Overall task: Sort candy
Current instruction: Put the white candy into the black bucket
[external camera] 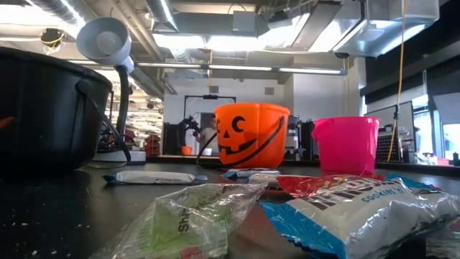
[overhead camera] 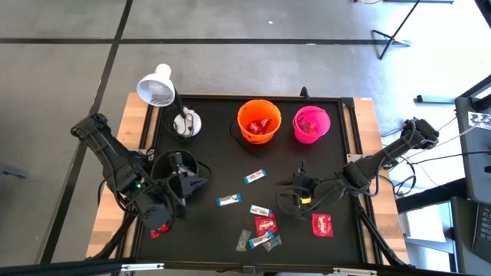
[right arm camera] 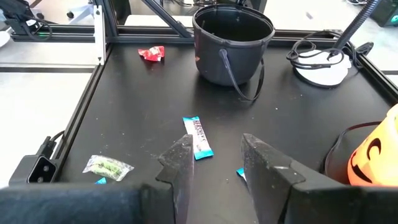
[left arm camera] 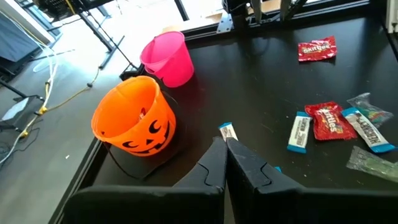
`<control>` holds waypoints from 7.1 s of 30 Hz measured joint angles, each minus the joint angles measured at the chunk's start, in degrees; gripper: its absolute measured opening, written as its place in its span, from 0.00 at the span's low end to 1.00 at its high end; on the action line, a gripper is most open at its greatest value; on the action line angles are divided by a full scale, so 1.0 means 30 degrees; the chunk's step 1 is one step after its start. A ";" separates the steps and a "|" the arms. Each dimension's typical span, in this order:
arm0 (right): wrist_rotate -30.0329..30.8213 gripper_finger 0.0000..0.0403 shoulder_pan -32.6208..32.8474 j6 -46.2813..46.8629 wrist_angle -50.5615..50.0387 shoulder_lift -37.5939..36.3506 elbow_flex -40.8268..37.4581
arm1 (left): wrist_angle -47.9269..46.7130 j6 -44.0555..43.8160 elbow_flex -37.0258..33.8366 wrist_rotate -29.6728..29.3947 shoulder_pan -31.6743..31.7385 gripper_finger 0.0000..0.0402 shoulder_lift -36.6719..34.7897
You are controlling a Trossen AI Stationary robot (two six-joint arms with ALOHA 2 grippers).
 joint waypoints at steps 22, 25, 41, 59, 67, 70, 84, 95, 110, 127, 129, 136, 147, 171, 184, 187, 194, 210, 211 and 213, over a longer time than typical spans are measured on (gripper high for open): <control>0.0000 0.33 0.0007 0.0000 0.0007 0.0000 0.0000 | 0.0890 0.0231 0.0000 0.0013 -0.0124 0.00 0.0000; 0.0000 0.33 0.0007 0.0000 0.0007 0.0000 0.0000 | 0.0890 0.0297 0.0000 0.0013 -0.0124 0.00 0.0000; 0.0000 0.33 0.0007 0.0000 0.0007 0.0000 0.0000 | 0.1443 0.0153 -0.0007 0.0348 -0.0131 0.00 0.0000; 0.0000 0.33 0.0007 -0.0004 0.0004 0.0000 0.0000 | 0.1436 0.0160 -0.0007 0.0374 -0.0109 0.00 0.0074; 0.0000 0.33 0.0007 0.0000 0.0007 0.0000 0.0000 | 0.1436 0.0297 -0.0007 0.0450 -0.0109 0.00 0.0080; 0.0005 0.33 0.0005 0.0000 0.0007 0.0000 0.0000 | 0.1436 0.0306 -0.0007 0.0460 -0.0109 0.00 0.0080; 0.0000 0.33 0.0007 0.0000 0.0000 0.0007 0.0000 | 0.2541 0.1859 -0.0007 0.8531 0.3706 0.01 0.2533; 0.0002 0.33 0.0006 0.0000 0.0018 0.0007 0.0000 | 0.3291 0.4853 -0.0007 1.2757 0.6623 0.30 0.7806; -0.1013 0.33 0.0000 0.0000 0.0022 0.0007 0.0000 | 0.5408 0.3872 -0.0010 1.4635 0.8710 0.47 1.1557; -0.1625 0.33 0.0001 0.0015 -0.0029 0.0007 0.0007 | 0.6799 0.2132 -0.1325 1.5361 0.9063 0.47 1.2428; -0.1618 0.33 0.0000 0.0022 -0.0029 0.0007 0.0007 | 0.7142 0.2101 -0.1482 1.5322 0.9056 0.47 1.2557; -0.1479 0.33 0.0000 0.0022 -0.0146 0.0007 0.0015 | 0.7473 0.2210 -0.1649 1.4878 0.8741 0.41 1.2788; -0.1479 0.33 0.0000 0.0020 -0.0153 0.0007 0.0013 | 0.7589 0.2251 -0.1672 1.5302 0.8546 0.02 1.2794; -0.1484 0.33 0.0007 0.0022 -0.0550 0.0007 0.0015 | -0.6558 0.1358 0.8561 0.6171 0.5970 0.00 0.9220; -0.1486 0.33 0.0002 0.0022 -0.0515 0.0007 0.0010 | -0.9887 -0.4673 0.6565 0.3974 0.2218 0.00 0.6235; -0.1486 0.33 0.0001 0.0022 -0.0403 0.0007 0.0015 | -0.9837 -0.5795 0.5233 0.3207 0.1538 0.00 0.5441; -0.1486 0.33 0.0007 0.0022 -0.0392 0.0007 0.0008 | -0.9470 -1.0711 0.0239 0.1295 0.0306 0.00 0.1601; -0.1493 0.33 0.0007 0.0022 -0.0408 0.0007 0.0007 | -0.8501 -1.3377 -0.5588 0.3400 0.2171 0.00 -0.2907; -0.1492 0.33 0.0007 0.0022 -0.0408 0.0007 0.0007 | -0.8603 -1.3311 -0.5690 0.3539 0.2410 0.00 -0.2907; -0.1486 0.33 0.0007 0.0097 -0.0407 0.0007 0.0007 | -0.8744 -1.3232 -0.5831 0.3651 0.2785 0.00 -0.2901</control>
